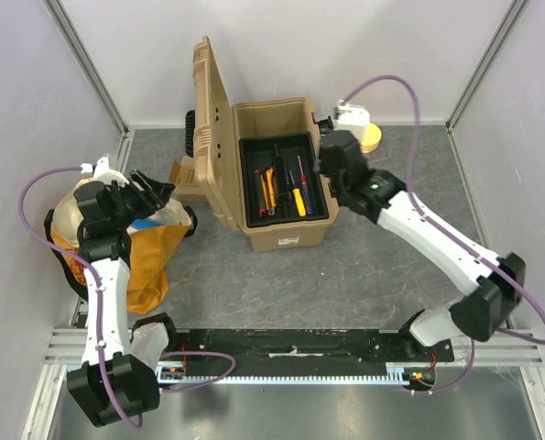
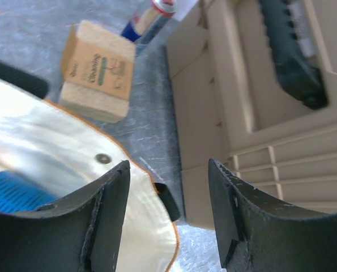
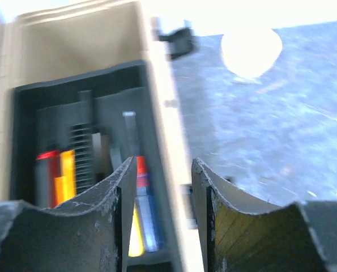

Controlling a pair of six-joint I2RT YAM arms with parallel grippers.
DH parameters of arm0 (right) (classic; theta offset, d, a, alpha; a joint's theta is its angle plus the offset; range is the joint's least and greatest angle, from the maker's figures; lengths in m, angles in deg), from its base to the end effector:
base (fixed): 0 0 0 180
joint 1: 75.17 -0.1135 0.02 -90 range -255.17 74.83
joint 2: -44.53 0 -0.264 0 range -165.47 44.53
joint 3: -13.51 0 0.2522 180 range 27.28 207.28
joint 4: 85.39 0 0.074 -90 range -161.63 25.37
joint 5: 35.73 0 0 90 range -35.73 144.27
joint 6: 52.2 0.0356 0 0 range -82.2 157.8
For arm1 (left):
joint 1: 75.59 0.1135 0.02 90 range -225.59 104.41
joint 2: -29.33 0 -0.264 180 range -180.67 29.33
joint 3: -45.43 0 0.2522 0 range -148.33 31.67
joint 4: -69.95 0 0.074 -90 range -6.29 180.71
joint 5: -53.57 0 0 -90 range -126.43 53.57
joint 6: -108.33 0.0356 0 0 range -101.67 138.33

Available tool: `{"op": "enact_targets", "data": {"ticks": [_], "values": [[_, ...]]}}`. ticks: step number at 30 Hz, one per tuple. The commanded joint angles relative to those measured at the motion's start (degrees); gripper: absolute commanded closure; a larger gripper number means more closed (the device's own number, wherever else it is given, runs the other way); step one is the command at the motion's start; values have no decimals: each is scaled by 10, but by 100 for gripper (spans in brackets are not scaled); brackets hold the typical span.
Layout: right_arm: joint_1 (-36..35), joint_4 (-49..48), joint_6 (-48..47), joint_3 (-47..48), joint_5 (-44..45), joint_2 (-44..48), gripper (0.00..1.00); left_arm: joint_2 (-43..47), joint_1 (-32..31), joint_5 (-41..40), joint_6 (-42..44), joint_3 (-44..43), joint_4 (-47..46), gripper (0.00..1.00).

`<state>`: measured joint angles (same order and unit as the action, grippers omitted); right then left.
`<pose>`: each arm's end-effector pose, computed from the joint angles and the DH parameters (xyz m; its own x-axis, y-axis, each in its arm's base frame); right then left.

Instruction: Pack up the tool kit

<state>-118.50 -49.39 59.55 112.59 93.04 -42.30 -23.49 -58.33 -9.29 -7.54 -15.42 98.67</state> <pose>0.2663 0.2205 0.3896 -0.3159 0.0992 -0.9436 -0.0011 0.9945 0.1049 0.2045 0.0465 0.3217 -0.3662 -0.5204 -0.7714 -0.0181 0.8328 -0.5532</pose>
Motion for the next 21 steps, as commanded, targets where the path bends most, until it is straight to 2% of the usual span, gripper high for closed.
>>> {"op": "enact_targets", "data": {"ticks": [1,4,10,17,21], "values": [[88,47,42,-90,-24,77,52,31,-9,117,19,3,-79,37],[128,47,45,-136,-66,104,55,41,-9,150,7,8,-108,37],[146,57,61,-177,-122,114,57,45,-8,149,-47,-52,-80,37],[153,56,78,-197,-170,112,60,46,-9,243,-161,-70,-170,37],[153,54,74,-204,-191,109,60,45,-15,263,-218,-56,-236,39]]}}
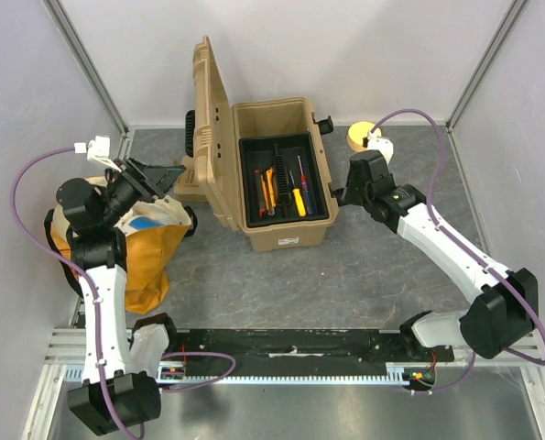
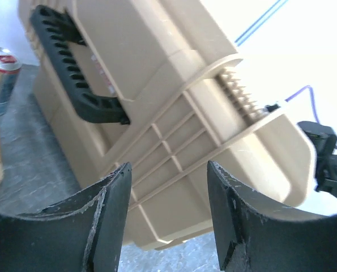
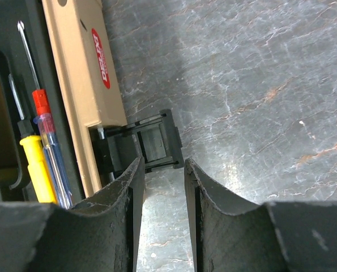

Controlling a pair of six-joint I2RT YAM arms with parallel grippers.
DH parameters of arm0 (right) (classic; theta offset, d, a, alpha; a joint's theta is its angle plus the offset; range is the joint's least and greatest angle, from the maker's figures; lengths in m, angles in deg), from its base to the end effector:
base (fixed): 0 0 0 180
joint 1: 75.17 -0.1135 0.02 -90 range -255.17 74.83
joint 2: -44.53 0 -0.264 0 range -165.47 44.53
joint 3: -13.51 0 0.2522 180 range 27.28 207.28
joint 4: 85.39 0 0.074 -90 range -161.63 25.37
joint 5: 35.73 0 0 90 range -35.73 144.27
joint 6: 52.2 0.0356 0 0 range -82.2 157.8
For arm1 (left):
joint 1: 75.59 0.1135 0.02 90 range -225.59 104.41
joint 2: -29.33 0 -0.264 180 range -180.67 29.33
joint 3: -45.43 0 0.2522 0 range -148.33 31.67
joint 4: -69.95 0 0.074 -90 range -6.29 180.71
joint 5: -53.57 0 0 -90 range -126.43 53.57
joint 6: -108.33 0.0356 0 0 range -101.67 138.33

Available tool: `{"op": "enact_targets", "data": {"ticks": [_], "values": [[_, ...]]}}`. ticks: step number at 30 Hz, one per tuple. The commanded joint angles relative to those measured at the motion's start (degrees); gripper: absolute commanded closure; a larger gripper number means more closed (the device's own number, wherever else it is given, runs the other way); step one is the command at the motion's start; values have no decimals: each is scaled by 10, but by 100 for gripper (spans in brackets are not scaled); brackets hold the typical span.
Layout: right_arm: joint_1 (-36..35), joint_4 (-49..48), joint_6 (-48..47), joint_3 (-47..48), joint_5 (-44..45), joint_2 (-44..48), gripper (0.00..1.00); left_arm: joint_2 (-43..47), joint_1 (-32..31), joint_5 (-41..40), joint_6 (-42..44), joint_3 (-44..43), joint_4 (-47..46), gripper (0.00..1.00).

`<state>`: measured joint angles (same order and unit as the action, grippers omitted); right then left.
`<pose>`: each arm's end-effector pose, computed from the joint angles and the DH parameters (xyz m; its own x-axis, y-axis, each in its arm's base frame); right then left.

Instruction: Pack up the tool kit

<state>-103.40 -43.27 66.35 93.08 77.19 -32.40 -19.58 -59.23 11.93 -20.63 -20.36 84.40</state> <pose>0.2662 0.1272 0.3144 -0.5737 0.1916 -0.7963 0.1177 0.9814 0.1514 0.1854 0.0267 0.3898 -0.3012 -0.5238 -0.7968 0.4371 0.6668 -0.6036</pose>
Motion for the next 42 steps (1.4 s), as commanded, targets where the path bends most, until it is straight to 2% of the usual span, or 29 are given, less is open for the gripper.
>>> {"op": "enact_targets", "data": {"ticks": [1,7,13,19,27,34,42], "values": [[2,-6,7,-11,-37,8,60,6,-11,52,-92,-3,-104,39],[3,-5,2,-14,-102,-9,61,8,-65,22,-82,4,-114,40],[3,-5,1,-20,-130,-16,61,0,-152,-22,-60,6,-111,40],[5,-5,1,-25,-132,-10,62,-22,-233,-63,-44,-1,-105,41],[12,-4,2,-24,-128,2,62,-74,-292,-92,-67,-40,-107,45],[20,9,5,-10,-99,38,61,-102,-331,-107,-66,-64,-114,44],[54,26,7,-17,18,107,57,-129,-374,-137,-31,-81,-103,44]]}}
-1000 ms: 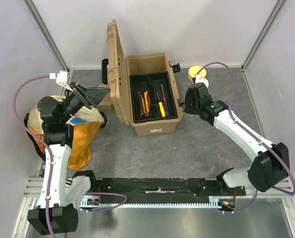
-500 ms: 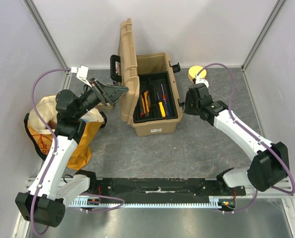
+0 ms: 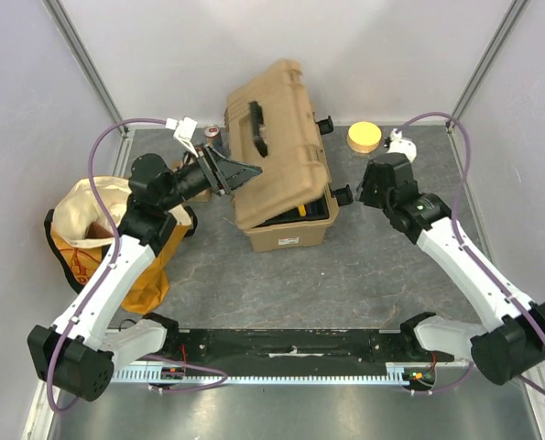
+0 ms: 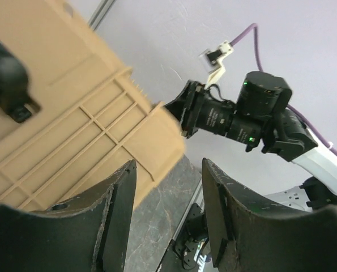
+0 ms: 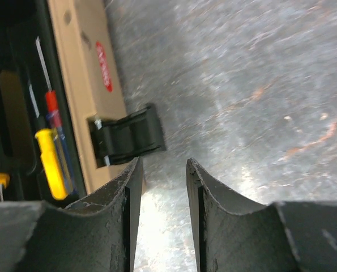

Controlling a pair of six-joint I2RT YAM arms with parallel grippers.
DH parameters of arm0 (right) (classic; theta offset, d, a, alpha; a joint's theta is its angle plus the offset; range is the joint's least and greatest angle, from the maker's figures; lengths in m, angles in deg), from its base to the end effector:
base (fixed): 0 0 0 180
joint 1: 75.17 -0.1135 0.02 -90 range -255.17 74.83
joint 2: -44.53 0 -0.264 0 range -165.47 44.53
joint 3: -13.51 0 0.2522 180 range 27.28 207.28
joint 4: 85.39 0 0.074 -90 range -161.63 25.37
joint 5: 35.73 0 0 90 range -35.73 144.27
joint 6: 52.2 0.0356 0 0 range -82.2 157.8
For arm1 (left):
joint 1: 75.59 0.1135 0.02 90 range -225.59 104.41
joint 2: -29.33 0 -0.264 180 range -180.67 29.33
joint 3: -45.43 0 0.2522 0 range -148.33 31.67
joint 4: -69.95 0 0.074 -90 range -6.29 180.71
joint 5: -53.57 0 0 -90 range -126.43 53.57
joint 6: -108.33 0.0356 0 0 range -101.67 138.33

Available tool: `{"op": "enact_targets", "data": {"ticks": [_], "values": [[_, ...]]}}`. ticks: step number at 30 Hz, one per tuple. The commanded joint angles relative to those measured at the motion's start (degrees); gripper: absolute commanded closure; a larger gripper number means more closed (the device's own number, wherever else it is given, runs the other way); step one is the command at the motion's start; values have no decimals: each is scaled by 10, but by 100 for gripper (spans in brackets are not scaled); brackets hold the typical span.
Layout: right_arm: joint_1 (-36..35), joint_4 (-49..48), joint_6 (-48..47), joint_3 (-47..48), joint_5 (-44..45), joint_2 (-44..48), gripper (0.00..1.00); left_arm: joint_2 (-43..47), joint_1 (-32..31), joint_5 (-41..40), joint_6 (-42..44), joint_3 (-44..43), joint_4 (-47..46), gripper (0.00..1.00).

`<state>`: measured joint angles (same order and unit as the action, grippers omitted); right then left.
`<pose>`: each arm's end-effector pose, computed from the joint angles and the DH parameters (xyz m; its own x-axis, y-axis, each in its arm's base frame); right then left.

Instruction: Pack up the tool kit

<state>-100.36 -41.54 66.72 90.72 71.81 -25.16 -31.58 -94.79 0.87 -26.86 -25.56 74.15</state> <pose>0.2447 0.1032 0.3301 -0.5593 0.2465 -0.7915 0.0963 0.9676 0.2333 0.2212 -0.0999 0.3988 -0.5213 -0.4161 -0.7451 0.6542 0.3658 -0.6620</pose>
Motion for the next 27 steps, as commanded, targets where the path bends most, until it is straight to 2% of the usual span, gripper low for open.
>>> {"op": "enact_targets", "data": {"ticks": [1,4,6,10,15,18,22,27], "values": [[30,8,7,-1,73,39,56,-11,-30,-37,47,-31,9,44],[51,5,30,-23,72,49,53,-20,-59,-93,105,-41,53,44],[68,1,43,-40,53,51,47,-24,-73,-135,139,-41,78,44],[101,-27,43,-59,-48,46,40,-29,-80,-208,183,-37,131,44],[102,-95,18,-69,-174,72,37,-31,-82,-322,229,-32,186,42],[102,-133,24,-80,-222,91,22,-31,-82,-389,244,-28,212,39],[102,-224,52,-113,-289,102,6,-41,-81,-411,237,-18,232,31],[102,-267,44,-88,-384,20,2,-71,-80,-402,211,-8,237,28]]}}
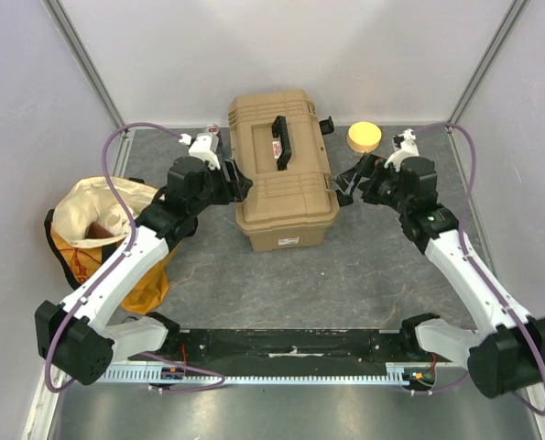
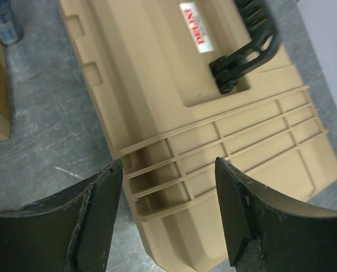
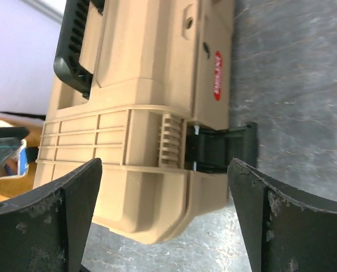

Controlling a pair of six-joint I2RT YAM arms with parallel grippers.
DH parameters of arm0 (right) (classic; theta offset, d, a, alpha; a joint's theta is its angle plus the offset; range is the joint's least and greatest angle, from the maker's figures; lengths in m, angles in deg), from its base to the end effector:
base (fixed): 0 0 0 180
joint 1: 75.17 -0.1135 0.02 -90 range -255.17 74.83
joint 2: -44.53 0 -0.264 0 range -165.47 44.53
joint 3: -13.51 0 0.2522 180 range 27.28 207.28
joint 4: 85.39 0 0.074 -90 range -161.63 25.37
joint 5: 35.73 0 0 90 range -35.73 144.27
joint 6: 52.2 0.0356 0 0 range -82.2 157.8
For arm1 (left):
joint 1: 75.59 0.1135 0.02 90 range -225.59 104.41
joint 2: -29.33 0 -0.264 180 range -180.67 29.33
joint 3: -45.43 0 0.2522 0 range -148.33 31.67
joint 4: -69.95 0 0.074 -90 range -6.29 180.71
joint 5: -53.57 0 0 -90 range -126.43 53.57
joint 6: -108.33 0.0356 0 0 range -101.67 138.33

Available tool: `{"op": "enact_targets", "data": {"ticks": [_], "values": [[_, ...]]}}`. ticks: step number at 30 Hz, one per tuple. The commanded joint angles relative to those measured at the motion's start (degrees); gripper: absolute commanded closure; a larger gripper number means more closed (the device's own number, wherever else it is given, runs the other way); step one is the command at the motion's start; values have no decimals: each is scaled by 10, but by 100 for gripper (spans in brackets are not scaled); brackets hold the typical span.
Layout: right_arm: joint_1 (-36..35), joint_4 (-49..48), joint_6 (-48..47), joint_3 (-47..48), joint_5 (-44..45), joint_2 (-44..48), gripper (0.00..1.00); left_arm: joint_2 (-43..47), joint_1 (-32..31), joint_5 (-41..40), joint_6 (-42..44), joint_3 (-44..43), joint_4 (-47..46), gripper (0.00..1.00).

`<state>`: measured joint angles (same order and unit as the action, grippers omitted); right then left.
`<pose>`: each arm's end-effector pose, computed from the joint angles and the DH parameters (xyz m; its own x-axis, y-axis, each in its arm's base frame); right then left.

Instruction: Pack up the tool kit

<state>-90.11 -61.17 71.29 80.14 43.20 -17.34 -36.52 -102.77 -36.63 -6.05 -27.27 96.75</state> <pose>0.2394 0.0709 0.3310 -0.5046 0.4258 -0.7510 -0.1793 0.7993 0.5736 0.2362 -0.1211 0.3471 -0.4638 -0.2259 -0.8567 0.2881 0.8759 -0.3869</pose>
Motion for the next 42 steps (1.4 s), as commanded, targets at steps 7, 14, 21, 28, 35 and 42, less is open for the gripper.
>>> {"op": "enact_targets", "data": {"ticks": [7,14,21,28,35,42], "values": [[-23,-83,-3,37,-152,-141,9,-43,0,-1,-22,15,9,27],[-94,-84,43,-11,-178,-125,22,-11,7,39,-30,41,-18,27],[-177,-94,100,-97,-128,-82,32,11,7,86,-39,70,-13,27],[-186,0,86,-81,8,-9,35,91,7,51,-10,81,36,30],[-64,20,54,52,6,-65,19,112,7,-23,52,-41,72,24],[56,-89,109,73,-60,-139,15,26,6,-1,72,-136,47,23]]}}
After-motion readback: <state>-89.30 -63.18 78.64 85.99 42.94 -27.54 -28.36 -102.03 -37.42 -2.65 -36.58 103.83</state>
